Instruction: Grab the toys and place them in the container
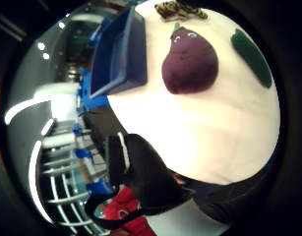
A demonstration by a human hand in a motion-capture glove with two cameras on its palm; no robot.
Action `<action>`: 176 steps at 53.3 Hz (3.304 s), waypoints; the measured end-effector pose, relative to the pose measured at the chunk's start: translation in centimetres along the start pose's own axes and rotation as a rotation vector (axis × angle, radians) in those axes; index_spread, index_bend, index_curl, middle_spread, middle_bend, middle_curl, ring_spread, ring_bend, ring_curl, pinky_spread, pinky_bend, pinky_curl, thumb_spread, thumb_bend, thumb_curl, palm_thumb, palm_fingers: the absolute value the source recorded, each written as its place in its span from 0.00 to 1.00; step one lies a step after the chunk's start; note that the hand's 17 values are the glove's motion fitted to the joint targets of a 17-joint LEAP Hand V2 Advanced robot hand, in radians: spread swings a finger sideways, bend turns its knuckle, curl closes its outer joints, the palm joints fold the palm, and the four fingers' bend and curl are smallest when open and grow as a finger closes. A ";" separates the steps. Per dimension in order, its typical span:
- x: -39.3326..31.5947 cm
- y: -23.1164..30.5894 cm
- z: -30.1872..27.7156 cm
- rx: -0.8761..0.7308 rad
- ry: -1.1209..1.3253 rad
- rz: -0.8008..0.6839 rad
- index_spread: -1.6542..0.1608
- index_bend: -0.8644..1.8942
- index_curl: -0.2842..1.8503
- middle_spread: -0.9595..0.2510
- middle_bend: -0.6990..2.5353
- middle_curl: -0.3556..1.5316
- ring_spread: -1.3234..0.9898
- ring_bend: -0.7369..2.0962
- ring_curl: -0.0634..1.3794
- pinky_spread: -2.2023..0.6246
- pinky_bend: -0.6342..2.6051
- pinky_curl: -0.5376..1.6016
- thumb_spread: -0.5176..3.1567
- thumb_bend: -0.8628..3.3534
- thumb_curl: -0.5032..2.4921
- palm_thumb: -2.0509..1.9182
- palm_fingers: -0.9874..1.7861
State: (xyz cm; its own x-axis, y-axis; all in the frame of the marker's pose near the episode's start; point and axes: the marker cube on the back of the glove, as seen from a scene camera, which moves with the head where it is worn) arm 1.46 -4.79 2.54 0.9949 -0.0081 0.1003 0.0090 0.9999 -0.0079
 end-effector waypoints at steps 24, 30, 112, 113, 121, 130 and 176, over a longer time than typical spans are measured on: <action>-3.7 -9.5 5.7 -0.085 0.076 -0.016 0.73 0.36 0.24 0.71 0.25 0.30 0.56 0.31 0.12 0.81 0.47 0.42 0.42 0.19 0.21 0.49 0.30; -4.2 -10.5 6.6 -0.189 0.139 0.006 0.72 0.36 0.24 0.73 0.25 0.30 0.57 0.32 0.13 0.81 0.51 0.44 0.43 0.19 0.22 0.50 0.30; -22.9 -23.0 -8.8 0.201 0.231 -0.287 0.69 0.47 0.49 0.52 0.27 0.32 0.34 0.57 0.36 0.62 0.50 0.44 0.34 0.22 0.44 0.67 0.65; -23.0 -23.0 -8.5 0.192 0.247 -0.312 0.69 0.47 0.49 0.52 0.27 0.32 0.34 0.57 0.36 0.62 0.50 0.45 0.34 0.22 0.45 0.67 0.64; -25.1 -22.4 -7.5 0.012 -0.023 -0.249 0.68 0.42 0.50 0.62 0.25 0.29 0.40 0.54 0.36 0.65 0.53 0.46 0.40 0.20 0.43 0.63 0.44; -20.1 -21.7 -7.4 0.027 0.026 -0.209 0.69 0.33 0.39 0.72 0.27 0.30 0.52 0.40 0.27 0.75 0.58 0.46 0.44 0.18 0.36 0.53 0.26; 14.4 -13.2 1.2 -0.074 0.059 0.279 0.71 0.37 0.26 0.75 0.25 0.30 0.61 0.31 0.20 0.83 0.56 0.42 0.41 0.18 0.24 0.49 0.28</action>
State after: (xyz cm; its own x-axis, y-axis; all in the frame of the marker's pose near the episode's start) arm 15.51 -18.11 5.31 0.9641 0.2644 0.0258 -0.2607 0.9603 -0.0995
